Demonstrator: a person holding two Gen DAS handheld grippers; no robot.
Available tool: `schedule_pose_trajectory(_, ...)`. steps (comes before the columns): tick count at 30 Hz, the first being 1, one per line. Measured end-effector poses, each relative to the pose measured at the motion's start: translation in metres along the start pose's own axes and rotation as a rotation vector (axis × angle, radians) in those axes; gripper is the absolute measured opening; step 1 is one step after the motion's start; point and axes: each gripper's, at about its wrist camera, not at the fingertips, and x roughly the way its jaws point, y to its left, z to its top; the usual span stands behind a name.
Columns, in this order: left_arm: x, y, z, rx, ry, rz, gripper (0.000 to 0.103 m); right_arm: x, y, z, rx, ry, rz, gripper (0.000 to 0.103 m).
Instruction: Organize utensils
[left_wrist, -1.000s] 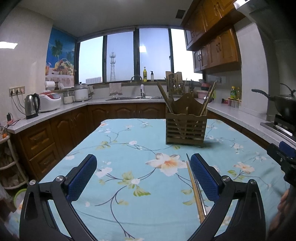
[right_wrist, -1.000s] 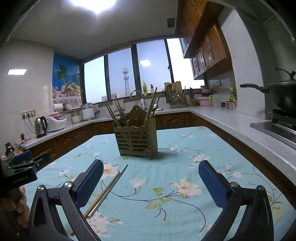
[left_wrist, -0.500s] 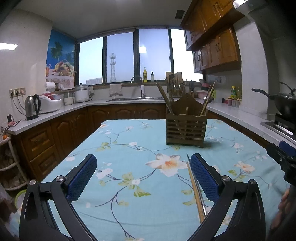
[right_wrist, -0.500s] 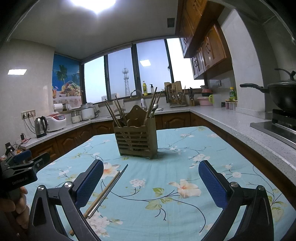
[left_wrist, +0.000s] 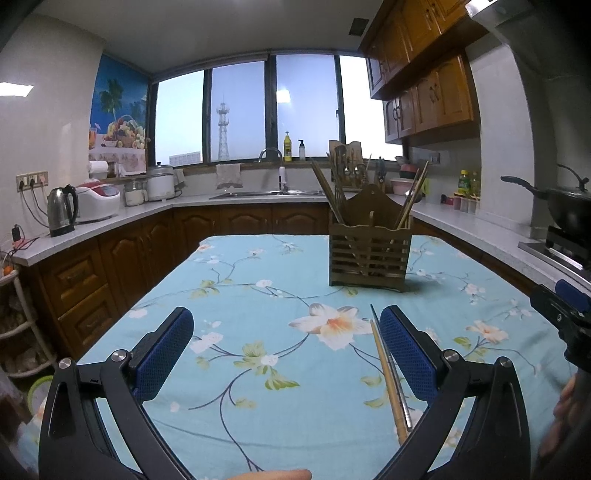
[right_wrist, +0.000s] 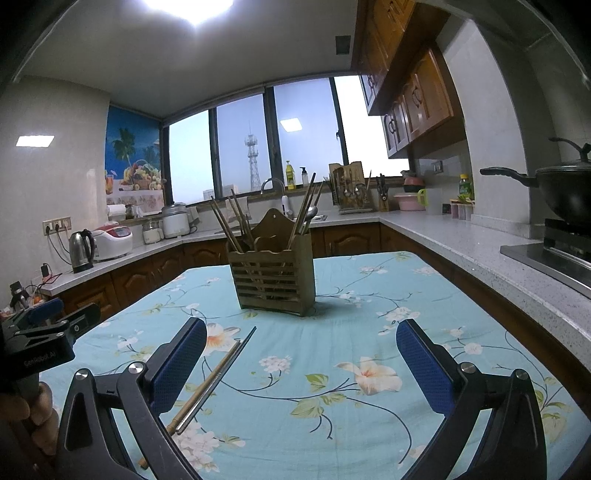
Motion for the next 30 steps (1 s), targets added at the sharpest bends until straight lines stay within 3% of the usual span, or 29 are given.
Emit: schedule_pose_trajectory(30,-0.0018,0.0028,0.0009,0.0,-0.003,-0.013,0.103,0.0013,-0.0004,0.001,-0.002,-0.003,0.007,0.103)
